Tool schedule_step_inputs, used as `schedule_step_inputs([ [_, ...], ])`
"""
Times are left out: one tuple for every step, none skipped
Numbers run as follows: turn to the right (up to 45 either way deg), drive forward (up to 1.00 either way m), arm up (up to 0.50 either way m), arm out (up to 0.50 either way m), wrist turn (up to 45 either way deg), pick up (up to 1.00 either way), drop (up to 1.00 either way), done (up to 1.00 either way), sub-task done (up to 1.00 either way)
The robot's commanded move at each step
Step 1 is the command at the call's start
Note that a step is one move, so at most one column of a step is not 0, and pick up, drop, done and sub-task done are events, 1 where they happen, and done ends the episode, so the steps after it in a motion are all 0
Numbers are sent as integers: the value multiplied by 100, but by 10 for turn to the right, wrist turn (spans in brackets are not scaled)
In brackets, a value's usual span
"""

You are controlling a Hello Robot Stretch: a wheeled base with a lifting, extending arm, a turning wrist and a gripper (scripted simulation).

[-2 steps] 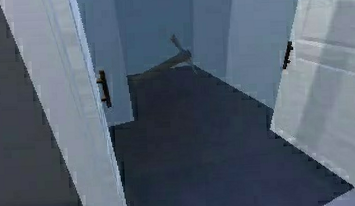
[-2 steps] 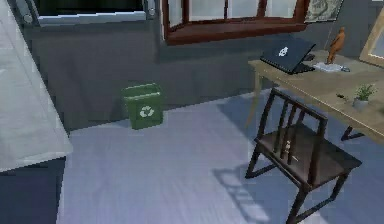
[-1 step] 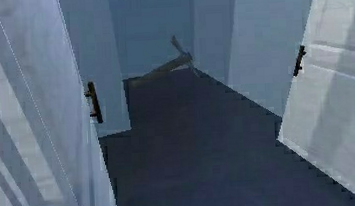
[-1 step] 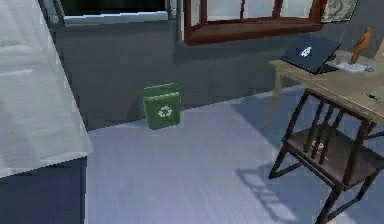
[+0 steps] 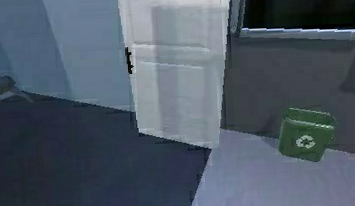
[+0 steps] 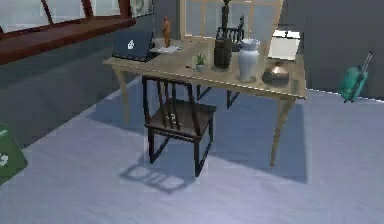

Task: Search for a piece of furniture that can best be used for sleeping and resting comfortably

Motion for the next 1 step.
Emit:
schedule_step_inputs([
  [420,0,0,0,0,0,0,0,0],
])
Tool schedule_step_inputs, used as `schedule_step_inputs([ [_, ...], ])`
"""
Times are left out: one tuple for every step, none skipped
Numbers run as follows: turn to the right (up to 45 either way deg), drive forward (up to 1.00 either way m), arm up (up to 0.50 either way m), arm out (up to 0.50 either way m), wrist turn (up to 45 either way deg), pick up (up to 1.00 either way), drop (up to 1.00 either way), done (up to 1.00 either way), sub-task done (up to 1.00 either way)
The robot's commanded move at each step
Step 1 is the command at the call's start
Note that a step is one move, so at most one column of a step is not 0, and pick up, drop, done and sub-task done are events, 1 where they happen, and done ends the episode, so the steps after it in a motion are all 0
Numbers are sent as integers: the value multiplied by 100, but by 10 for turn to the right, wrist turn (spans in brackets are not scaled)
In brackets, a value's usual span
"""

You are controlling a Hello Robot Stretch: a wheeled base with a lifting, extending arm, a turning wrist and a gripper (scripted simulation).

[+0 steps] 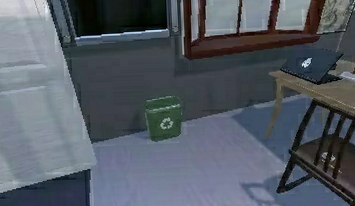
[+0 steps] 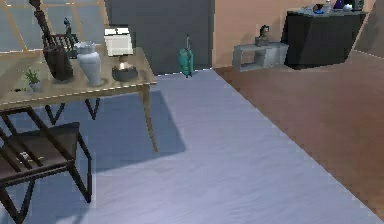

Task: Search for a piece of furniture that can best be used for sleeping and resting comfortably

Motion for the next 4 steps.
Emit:
schedule_step_inputs([
  [0,20,0,0,0,0,0,0,0],
  [-450,0,0,0,0,0,0,0,0],
  [-330,0,0,0,0,0,0,0,0],
  [0,100,0,0,0,0,0,0,0],
])
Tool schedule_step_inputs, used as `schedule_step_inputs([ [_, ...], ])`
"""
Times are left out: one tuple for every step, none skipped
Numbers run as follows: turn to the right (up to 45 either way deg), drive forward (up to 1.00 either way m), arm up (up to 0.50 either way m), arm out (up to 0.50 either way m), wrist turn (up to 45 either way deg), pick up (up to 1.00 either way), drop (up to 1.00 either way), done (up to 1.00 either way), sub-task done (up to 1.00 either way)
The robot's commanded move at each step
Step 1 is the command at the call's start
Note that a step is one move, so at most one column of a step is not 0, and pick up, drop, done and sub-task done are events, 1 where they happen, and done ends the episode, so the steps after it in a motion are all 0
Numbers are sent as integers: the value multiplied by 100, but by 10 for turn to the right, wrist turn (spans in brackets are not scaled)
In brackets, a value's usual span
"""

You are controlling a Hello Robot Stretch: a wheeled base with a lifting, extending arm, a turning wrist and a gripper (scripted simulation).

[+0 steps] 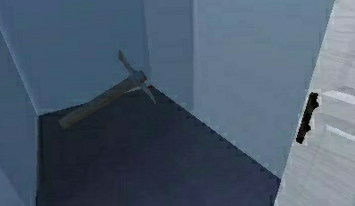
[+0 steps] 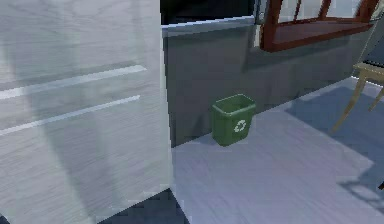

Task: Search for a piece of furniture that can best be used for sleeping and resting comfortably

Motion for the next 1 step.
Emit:
schedule_step_inputs([
  [-30,0,0,0,0,0,0,0,0],
])
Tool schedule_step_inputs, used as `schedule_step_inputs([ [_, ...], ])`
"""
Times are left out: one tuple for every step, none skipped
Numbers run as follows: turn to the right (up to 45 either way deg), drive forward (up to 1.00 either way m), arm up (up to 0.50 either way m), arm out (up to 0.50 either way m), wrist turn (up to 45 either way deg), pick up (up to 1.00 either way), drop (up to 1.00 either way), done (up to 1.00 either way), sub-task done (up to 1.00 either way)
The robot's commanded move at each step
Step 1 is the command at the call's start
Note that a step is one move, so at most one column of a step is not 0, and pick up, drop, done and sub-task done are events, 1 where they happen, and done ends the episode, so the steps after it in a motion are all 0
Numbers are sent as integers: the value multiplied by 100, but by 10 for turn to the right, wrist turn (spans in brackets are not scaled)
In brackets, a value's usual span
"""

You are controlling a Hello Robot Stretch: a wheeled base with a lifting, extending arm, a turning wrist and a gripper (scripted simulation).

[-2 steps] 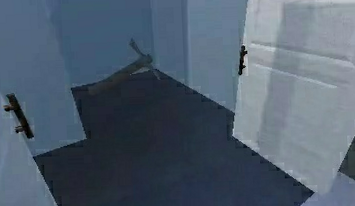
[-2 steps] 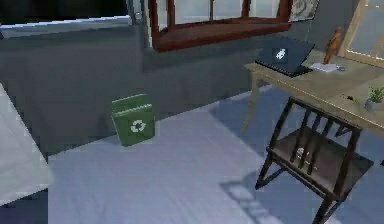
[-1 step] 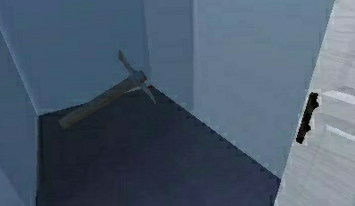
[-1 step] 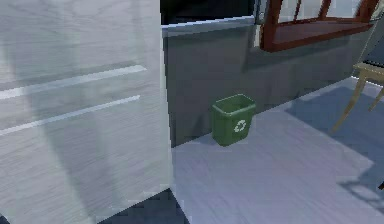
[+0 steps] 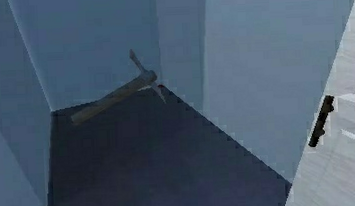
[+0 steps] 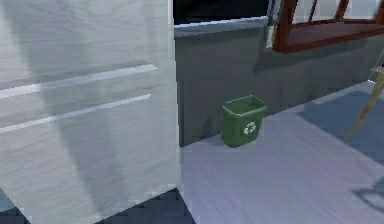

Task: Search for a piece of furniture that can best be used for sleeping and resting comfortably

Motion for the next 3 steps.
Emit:
schedule_step_inputs([
  [0,10,0,0,0,0,0,0,0],
  [-240,0,0,0,0,0,0,0,0],
  [-30,0,0,0,0,0,0,0,0],
])
